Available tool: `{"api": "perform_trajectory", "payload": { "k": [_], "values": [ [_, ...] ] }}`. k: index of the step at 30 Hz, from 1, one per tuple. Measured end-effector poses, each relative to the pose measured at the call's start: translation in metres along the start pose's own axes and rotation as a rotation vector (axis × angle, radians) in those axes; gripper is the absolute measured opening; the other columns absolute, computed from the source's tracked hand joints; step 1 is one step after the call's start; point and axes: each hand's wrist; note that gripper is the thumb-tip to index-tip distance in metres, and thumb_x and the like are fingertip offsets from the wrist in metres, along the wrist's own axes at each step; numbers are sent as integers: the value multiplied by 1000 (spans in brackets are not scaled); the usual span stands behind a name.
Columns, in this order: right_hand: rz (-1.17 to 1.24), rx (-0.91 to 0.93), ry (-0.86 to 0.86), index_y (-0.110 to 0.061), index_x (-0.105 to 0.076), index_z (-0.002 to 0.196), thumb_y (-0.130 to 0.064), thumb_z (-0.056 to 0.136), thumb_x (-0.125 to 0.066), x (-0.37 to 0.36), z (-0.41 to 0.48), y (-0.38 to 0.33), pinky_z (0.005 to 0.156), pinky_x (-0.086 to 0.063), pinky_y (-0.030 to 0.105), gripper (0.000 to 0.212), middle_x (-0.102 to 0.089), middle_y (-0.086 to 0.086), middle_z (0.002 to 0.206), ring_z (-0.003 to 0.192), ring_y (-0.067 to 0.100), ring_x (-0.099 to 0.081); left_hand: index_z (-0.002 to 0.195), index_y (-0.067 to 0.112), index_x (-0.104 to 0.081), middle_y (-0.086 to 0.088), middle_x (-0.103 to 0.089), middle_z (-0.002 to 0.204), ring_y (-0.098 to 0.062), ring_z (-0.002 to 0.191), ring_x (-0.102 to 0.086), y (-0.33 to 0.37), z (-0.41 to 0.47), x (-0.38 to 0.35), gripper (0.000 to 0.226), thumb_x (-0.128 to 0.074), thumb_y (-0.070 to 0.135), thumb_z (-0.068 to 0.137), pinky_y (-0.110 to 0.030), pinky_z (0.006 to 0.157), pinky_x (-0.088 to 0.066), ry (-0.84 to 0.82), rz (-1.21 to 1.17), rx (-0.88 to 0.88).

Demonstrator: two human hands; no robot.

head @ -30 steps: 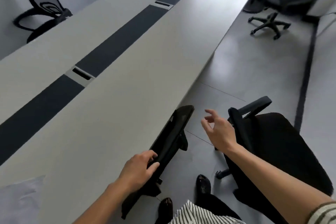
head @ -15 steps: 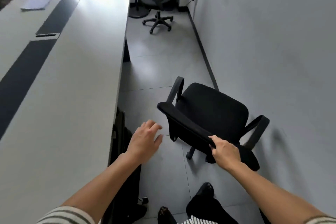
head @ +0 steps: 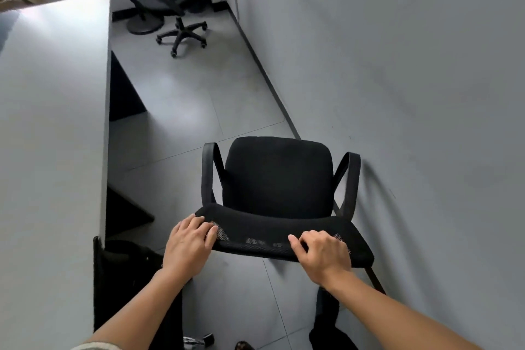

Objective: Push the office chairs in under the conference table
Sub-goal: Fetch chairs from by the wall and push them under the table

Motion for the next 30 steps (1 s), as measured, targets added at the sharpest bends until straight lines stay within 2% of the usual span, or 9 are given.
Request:
{"api": "perform_trajectory", "payload": {
  "k": [3, 5, 9, 13, 17, 22, 26, 30],
  "values": [
    [-4, 62, -8, -21, -62, 72, -60, 87, -25, 9, 41, 16, 58, -43, 32, 56, -64, -3, 73, 73, 15, -59, 82, 28, -68, 5, -68, 91, -24, 99, -60, 17, 20, 3, 37, -33, 39, 86, -34, 86, -44, 30, 79, 21],
    [-5, 121, -22, -20, -62, 73, -55, 88, -28, 16, 71, 25, 61, -47, 32, 51, -64, -3, 74, 74, 16, -59, 84, 26, -66, 5, -67, 91, -26, 96, -61, 22, 29, -1, 34, -33, 35, 86, -37, 72, -52, -13, 139, 32],
    [-19, 196, -52, -18, -62, 75, -49, 88, -37, 37, 138, 44, 63, -42, 31, 42, -64, -2, 77, 76, 19, -59, 86, 24, -64, 3, -66, 92, -26, 95, -58, 45, 51, -10, 39, -26, 35, 86, -34, 65, -47, -21, 133, 140],
    [-18, 223, -98, -23, -63, 76, -51, 84, -43, 61, 216, 61, 66, -48, 31, 35, -67, -5, 79, 74, 17, -59, 67, 21, -58, 2, -65, 75, -24, 79, -61, 75, 95, -7, 42, -25, 36, 87, -37, 71, -46, -13, 68, 221],
    [-15, 236, -112, -28, -66, 77, -54, 81, -46, 69, 285, 48, 67, -50, 30, 32, -68, -9, 78, 74, 15, -61, 63, 20, -57, 3, -66, 71, -22, 75, -62, 72, 135, -10, 40, -28, 35, 87, -37, 74, -48, 14, 0, 293],
    [55, 194, -96, -27, -66, 73, -53, 86, -48, 67, 361, 0, 63, -42, 28, 34, -66, -10, 71, 70, 15, -58, 64, 21, -59, 5, -66, 72, -19, 74, -61, 26, 199, -6, 39, -30, 35, 87, -35, 75, -47, 66, -26, 339],
    [39, 208, -112, -24, -58, 65, -46, 89, -44, 67, 416, -45, 52, -32, 24, 35, -62, -6, 69, 64, 14, -54, 69, 23, -60, 5, -65, 76, -17, 80, -61, -23, 262, 10, 41, -26, 37, 86, -35, 80, -45, 25, -26, 373],
    [27, 185, -123, -22, -54, 63, -45, 89, -40, 68, 470, -83, 55, -38, 26, 37, -59, -4, 69, 64, 13, -53, 75, 23, -61, 6, -66, 82, -16, 86, -60, -64, 321, 29, 46, -19, 40, 85, -33, 84, -44, -10, -37, 373]
  ]
}}
Point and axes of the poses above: each hand's wrist, its own z-axis towards the middle knuckle, its own x-axis out of the back of the hand, y = z × x
